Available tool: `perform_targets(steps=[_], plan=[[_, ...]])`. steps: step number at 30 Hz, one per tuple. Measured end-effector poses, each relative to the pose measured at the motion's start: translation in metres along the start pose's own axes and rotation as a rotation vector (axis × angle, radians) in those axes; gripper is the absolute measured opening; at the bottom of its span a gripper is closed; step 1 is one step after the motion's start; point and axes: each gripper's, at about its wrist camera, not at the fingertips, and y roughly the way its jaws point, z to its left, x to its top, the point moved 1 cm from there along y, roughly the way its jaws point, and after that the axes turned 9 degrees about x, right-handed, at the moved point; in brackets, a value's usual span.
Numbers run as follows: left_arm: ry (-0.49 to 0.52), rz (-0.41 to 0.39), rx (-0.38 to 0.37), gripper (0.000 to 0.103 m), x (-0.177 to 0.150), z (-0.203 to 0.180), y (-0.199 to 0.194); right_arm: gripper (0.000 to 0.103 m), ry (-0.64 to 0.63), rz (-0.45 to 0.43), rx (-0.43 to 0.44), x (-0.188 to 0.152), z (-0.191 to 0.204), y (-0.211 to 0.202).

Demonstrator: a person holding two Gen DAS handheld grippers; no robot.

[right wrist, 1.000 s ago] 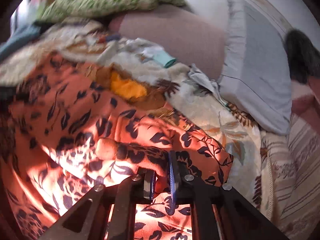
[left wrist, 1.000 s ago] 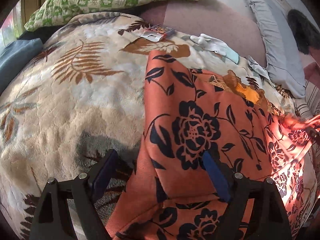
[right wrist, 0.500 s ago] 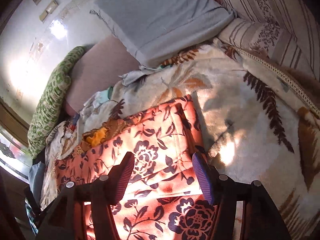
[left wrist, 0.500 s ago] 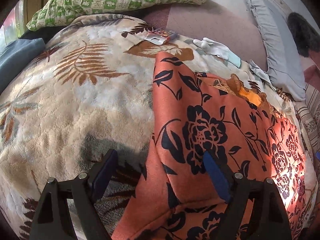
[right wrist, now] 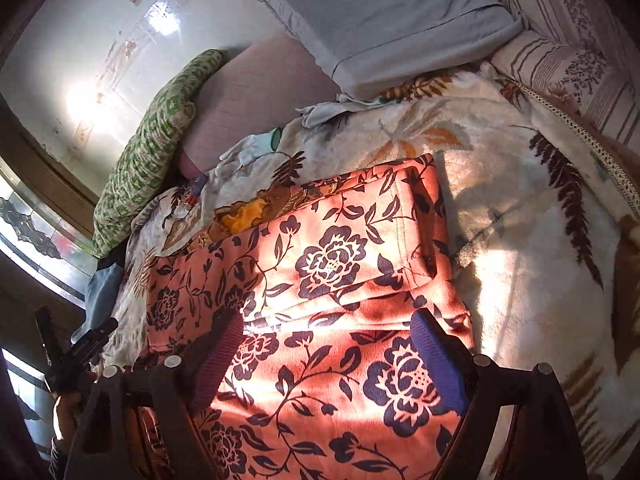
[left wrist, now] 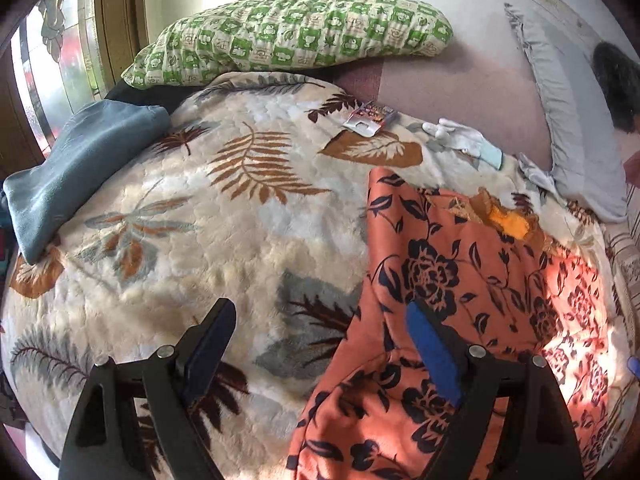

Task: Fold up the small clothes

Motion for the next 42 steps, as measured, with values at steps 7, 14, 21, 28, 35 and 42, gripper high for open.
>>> perform_targets(steps=[7,14,21,28,35,42], plan=[[0.372,-0.026,0.111,0.087,-0.035,-0.047,0.017,0.088,-0.072,-0.006,-0.023,-0.057,-0.003,-0.016],[0.379,0.032,0.146,0.039,-0.027,-0.044,0.047,0.088,-0.148,0.018,-0.012,-0.063,0.002,0.001],[-0.401,0.183,-0.249,0.032,-0.039,0.047,0.072,0.088,-0.128,0.022,-0.017,-0.062,-0.007,0.005],[-0.315,0.214,-0.23,0.057,-0.031,0.041,0.047,0.088,-0.087,0.013,0.013,-0.052,-0.004,-0.005],[-0.108,0.027,-0.073,0.071,-0.015,0.016,-0.006,0.088,-0.016,0.013,0.158,0.002,0.003,0.003],[0.107,-0.02,-0.085,0.072,0.018,-0.058,0.03,0.088,0.186,0.092,0.306,0.04,-0.027,0.066]])
